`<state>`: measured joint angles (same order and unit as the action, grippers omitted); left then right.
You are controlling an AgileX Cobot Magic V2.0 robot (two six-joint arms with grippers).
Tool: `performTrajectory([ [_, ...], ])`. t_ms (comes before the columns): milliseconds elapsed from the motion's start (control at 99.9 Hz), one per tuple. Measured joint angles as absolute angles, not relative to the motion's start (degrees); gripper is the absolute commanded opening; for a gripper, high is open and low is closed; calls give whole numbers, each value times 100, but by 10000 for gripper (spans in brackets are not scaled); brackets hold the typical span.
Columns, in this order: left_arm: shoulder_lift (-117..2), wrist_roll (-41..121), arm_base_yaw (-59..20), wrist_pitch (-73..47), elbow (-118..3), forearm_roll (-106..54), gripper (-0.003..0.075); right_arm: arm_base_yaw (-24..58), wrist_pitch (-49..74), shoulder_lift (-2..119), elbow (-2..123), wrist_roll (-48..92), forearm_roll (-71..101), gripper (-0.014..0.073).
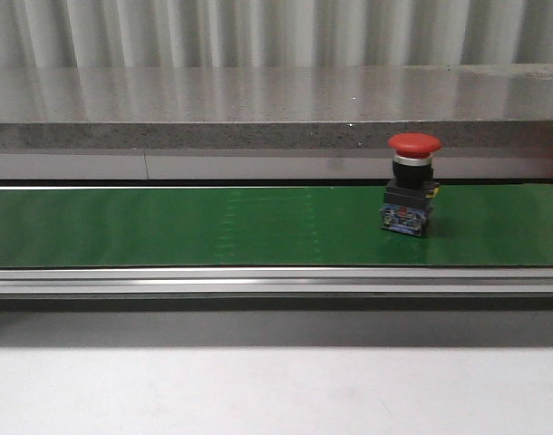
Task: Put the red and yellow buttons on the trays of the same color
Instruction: 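Lower the right gripper onto the red button on the belt, grasp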
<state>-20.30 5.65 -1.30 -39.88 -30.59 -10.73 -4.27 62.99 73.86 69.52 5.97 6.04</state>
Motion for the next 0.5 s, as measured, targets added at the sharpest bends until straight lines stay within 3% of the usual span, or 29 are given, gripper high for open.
performTrajectory([
  [500,-2030,565,-130,-3988,-3059,-1073,-20,479,7046,8758,7599,2812,1600,645],
])
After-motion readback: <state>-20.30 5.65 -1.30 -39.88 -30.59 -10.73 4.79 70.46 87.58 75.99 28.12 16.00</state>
